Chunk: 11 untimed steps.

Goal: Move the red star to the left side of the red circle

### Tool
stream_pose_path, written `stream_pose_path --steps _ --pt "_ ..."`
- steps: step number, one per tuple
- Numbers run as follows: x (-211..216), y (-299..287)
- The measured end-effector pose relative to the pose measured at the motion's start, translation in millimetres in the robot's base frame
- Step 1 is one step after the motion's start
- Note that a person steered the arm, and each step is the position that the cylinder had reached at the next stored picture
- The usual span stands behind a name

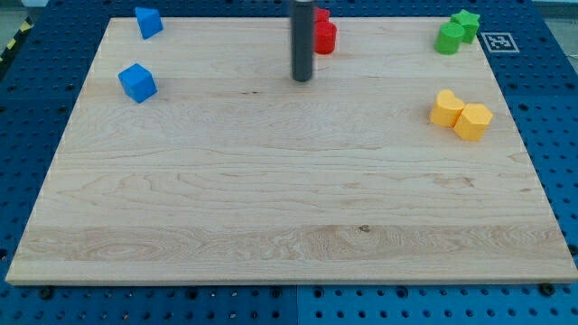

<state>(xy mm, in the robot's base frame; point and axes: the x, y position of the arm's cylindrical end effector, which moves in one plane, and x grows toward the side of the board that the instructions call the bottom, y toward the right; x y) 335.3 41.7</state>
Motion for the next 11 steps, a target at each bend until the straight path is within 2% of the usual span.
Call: stream_pose_path --steps 1,3,8,9,11 --pt "4 43" --pt "-3 45" --pt "-143 33" --pt "-142 10" --pt "-139 -86"
